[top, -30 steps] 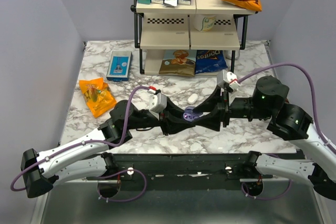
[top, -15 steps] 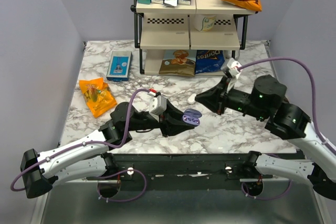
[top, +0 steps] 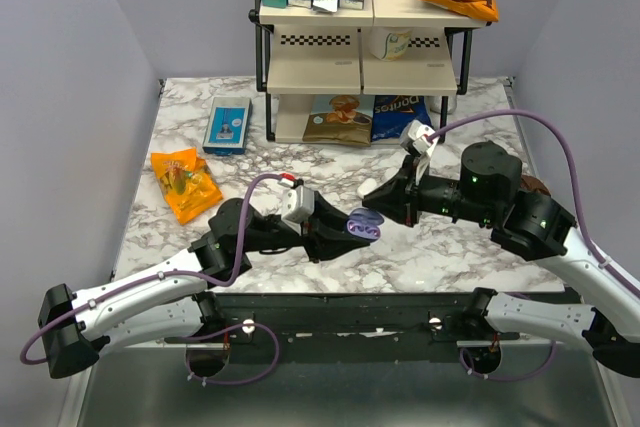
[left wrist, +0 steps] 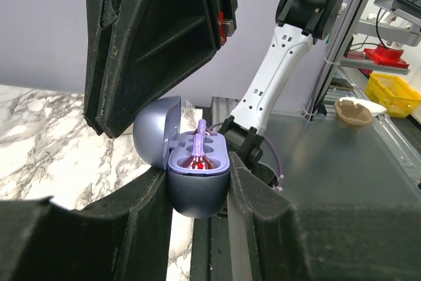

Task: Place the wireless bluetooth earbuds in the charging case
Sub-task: Close the charging case, then place the charging case at the center of the board.

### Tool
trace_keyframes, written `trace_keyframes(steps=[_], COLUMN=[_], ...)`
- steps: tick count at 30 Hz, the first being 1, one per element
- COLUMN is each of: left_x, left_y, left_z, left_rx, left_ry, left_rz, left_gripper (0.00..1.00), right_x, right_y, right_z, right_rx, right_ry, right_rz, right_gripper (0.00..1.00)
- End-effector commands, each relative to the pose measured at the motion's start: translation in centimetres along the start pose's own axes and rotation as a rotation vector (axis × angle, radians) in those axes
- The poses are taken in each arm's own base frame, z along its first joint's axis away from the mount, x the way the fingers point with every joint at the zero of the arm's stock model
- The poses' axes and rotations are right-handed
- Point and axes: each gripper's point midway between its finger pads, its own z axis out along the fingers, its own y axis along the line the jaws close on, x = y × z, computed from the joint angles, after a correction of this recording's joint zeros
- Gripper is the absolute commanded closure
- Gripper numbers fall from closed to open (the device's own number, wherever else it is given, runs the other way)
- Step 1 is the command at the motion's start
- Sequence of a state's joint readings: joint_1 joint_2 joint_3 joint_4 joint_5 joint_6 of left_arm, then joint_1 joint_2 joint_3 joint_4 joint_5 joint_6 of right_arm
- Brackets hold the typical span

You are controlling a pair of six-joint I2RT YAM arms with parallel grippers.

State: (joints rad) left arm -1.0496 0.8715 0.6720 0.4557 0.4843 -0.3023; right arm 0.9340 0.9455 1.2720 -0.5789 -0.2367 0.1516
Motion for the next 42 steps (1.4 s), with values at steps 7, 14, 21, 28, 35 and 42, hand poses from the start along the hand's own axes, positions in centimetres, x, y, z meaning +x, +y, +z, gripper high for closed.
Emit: trace_keyframes(steps=[7,14,21,28,35,42], left_x=[-1.4,-1.5,-1.3,5.4,14.7,17.9], left_y=[0.6,1.4,1.9,8.2,18.5,23.8], left_z=[-0.1,0.0,0.2,-0.2,-4.3,-5.8], left_rx=[-0.047,-0.087,-0.107,-0.372,-0.802,-0.908], left_ry=[-0.064,-0.070,-0.060,0.124,0.239,0.263], left_rz=[0.045,0.047,0.038,-0.194,-0.578,-0.606], left_gripper=[1.00,1.00,1.00,1.00,1.00,1.00], right_x=[1.4,1.8,0.7,-0.1,3.2,5.8], right_y=[1.7,2.1,-1.1,-8.4,-10.0,-9.8], right_z=[-0.4,-0.7,-1.4,-3.8,-2.4,-1.7], right_rx=[-0.110,-0.132,0.078,0.508,0.567,0.533], right_ry=[0.055,0.064,-0.009,-0.156,-0.092,-0.067], right_rz=[-0.024,-0.022,0.026,0.171,0.207,0.224], right_gripper=[0.81,0.81,0.72,0.59,0.48,0.48])
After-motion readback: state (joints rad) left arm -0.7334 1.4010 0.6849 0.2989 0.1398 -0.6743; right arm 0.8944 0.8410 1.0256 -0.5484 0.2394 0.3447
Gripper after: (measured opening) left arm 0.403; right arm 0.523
